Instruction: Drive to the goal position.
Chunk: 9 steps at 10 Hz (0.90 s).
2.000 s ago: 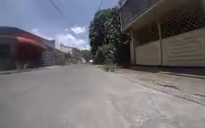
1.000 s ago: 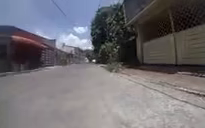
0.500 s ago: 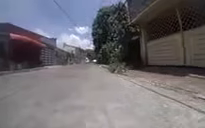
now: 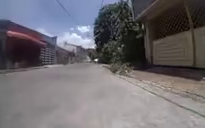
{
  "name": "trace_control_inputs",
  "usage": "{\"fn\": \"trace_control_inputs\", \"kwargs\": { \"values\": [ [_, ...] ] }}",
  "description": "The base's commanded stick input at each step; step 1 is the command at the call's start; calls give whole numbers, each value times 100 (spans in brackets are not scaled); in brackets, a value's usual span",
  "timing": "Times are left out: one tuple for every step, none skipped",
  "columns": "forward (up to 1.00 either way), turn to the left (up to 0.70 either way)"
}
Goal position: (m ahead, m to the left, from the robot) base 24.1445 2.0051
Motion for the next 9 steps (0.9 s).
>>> {"fn": "trace_control_inputs", "kwargs": {
  "values": [
    [85, 0],
    [85, 0],
    [85, 0],
    [85, 0],
    [85, 0],
    [85, 0],
    [85, 0],
    [85, 0],
    [85, 0]
  ]
}}
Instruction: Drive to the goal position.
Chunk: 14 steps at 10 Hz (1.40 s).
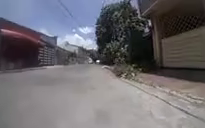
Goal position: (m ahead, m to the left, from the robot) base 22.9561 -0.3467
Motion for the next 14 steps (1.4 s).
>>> {"fn": "trace_control_inputs", "kwargs": {
  "values": [
    [85, 0],
    [85, 0],
    [85, 0],
    [85, 0],
    [85, 0],
    [85, -16],
    [85, -34],
    [85, -34],
    [85, -13],
    [85, 0],
    [85, 0],
    [85, 0],
    [85, 0],
    [85, 0]
  ]
}}
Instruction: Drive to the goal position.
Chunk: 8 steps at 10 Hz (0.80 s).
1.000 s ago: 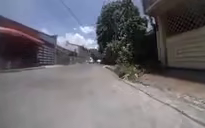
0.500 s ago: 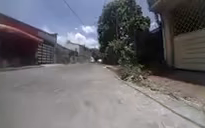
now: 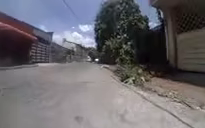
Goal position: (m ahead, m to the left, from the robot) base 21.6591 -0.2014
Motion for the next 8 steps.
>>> {"fn": "trace_control_inputs", "kwargs": {
  "values": [
    [85, 0],
    [85, 0],
    [85, 0],
    [85, 0],
    [85, 0],
    [85, 0],
    [85, 0],
    [85, 0]
  ]
}}
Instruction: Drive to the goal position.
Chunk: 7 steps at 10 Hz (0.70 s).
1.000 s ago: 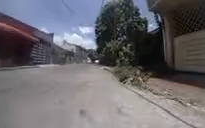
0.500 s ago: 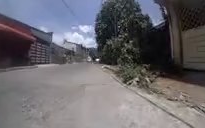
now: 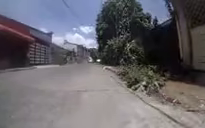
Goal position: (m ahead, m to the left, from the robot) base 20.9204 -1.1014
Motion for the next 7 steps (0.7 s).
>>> {"fn": "trace_control_inputs", "kwargs": {
  "values": [
    [85, 0],
    [85, 0],
    [85, 0],
    [85, 0],
    [85, 0],
    [85, 0],
    [85, 0]
  ]
}}
